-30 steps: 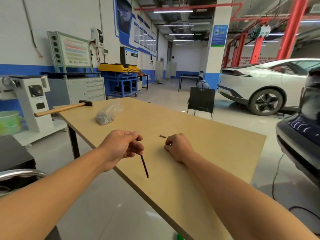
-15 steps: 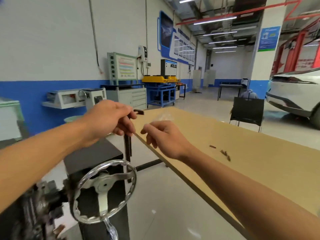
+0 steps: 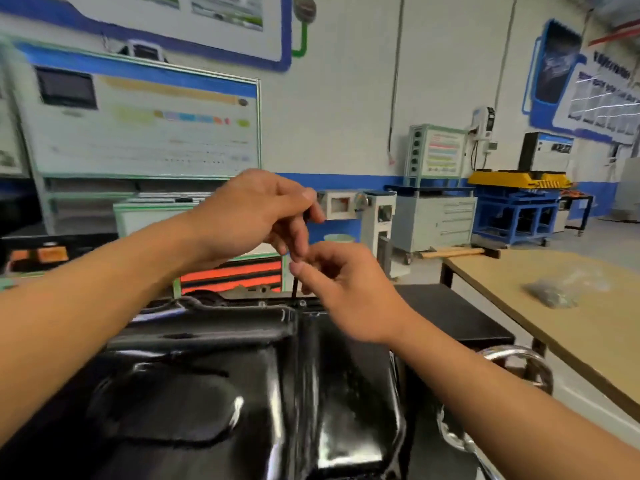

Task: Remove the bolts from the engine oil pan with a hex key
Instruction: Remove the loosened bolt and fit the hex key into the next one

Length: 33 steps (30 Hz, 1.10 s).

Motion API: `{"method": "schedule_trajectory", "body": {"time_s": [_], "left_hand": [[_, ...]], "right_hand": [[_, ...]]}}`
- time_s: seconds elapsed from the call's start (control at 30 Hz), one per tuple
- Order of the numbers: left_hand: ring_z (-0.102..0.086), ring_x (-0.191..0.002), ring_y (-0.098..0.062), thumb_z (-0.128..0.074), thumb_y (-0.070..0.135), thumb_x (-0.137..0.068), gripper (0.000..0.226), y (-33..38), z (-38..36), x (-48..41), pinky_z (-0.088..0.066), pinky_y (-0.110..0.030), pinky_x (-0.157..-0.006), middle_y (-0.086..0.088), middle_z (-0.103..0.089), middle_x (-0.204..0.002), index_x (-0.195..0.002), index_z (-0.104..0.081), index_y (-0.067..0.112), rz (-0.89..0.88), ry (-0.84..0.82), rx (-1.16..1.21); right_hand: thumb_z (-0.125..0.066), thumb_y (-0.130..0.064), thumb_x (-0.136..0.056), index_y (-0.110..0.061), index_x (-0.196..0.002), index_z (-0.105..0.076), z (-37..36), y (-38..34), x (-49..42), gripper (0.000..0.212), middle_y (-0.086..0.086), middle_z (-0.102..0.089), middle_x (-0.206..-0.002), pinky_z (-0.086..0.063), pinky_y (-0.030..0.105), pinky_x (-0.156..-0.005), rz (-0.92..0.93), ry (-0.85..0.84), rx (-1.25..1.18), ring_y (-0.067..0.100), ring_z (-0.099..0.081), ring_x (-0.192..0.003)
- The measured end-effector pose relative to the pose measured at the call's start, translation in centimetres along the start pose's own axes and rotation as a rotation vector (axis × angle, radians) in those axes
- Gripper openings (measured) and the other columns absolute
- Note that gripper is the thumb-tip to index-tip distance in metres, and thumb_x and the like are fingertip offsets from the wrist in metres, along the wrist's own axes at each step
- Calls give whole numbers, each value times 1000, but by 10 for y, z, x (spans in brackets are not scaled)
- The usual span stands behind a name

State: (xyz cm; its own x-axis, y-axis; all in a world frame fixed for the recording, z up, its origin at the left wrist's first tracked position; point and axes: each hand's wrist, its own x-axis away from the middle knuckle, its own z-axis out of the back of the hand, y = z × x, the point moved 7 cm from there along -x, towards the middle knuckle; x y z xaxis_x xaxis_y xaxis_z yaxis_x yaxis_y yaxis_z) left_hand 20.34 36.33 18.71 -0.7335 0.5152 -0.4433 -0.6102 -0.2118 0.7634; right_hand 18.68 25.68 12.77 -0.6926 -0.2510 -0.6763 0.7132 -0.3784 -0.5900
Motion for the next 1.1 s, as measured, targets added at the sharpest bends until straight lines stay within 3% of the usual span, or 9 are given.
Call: {"method": "schedule_trajectory", "body": {"time_s": [0.07, 0.2, 0.37, 0.47, 0.57, 0.7, 0.8, 0.93, 1.1], "left_hand": [[-61, -55, -20, -47, 34, -97, 36, -11, 16, 9, -49, -22, -52, -15, -67, -61, -81, -70, 12, 9, -39, 25], [-62, -57, -23, -47, 39, -88, 38, -41, 31, 16, -48, -26, -53, -19, -67, -64, -84, -72, 11, 40, -75, 144], [-63, -69, -21, -53, 28, -95, 31, -71, 27, 15, -49, -26, -56, -19, -68, -73, -97, -69, 2, 77, -183, 222], [-64, -78, -23, -50, 27, -94, 30, -75, 25, 13, -49, -29, -62, -15, -70, -80, -104, -67, 4, 57, -229, 156], [-66, -81, -28, -52, 26, -93, 28, -77, 27, 16, -50, -28, -62, -14, -71, -83, -106, -67, 6, 54, -218, 106], [-69, -79, -26, -55, 28, -92, 25, -80, 31, 20, -50, -27, -62, -12, -74, -81, -103, -69, 10, 46, -171, 47], [-69, -78, -20, -60, 31, -92, 22, -81, 35, 23, -51, -26, -62, -13, -74, -82, -100, -71, 14, 40, -136, 29], [-68, -77, -16, -55, 30, -92, 26, -82, 37, 25, -52, -26, -63, -14, -73, -83, -103, -70, 12, 61, -108, 12], [-67, -70, -10, -59, 35, -89, 29, -78, 36, 28, -53, -30, -66, -8, -75, -79, -103, -69, 12, 39, -68, -97]], "right_hand": [[-63, -13, -97, -26, -68, -56, -21, -1, -9, 33, -4, -47, -59, -36, 30, -57, 38, -51, 32, 12, -39, -57], [-62, -13, -98, -17, -75, -60, -41, 7, -24, 23, 8, -55, -63, -42, 39, -61, 118, -131, 89, 27, -48, -62], [-61, -11, -98, -32, -72, -51, -50, 27, -28, 34, -12, -44, -61, -37, 26, -60, 174, -182, 167, 6, -38, -59], [-59, -8, -98, -40, -72, -49, -50, 32, -31, 42, -14, -50, -63, -36, 19, -61, 176, -199, 162, 5, -44, -60], [-59, -7, -97, -29, -73, -57, -53, 36, -37, 33, -3, -62, -68, -46, 28, -62, 161, -267, 182, 12, -55, -63], [-59, -7, -97, -12, -75, -65, -58, 41, -40, 23, -8, -63, -69, -46, 27, -63, 139, -359, 185, 10, -57, -64], [-60, -8, -97, -8, -77, -65, -60, 43, -42, 21, -3, -64, -71, -47, 28, -63, 140, -387, 186, 14, -58, -66], [-60, -11, -99, -6, -79, -65, -60, 45, -42, 21, -1, -65, -72, -43, 21, -62, 132, -393, 195, 13, -58, -67], [-61, -14, -98, -6, -80, -67, -59, 45, -41, 21, 0, -66, -73, -47, 25, -64, 120, -386, 201, 14, -59, -68]]}}
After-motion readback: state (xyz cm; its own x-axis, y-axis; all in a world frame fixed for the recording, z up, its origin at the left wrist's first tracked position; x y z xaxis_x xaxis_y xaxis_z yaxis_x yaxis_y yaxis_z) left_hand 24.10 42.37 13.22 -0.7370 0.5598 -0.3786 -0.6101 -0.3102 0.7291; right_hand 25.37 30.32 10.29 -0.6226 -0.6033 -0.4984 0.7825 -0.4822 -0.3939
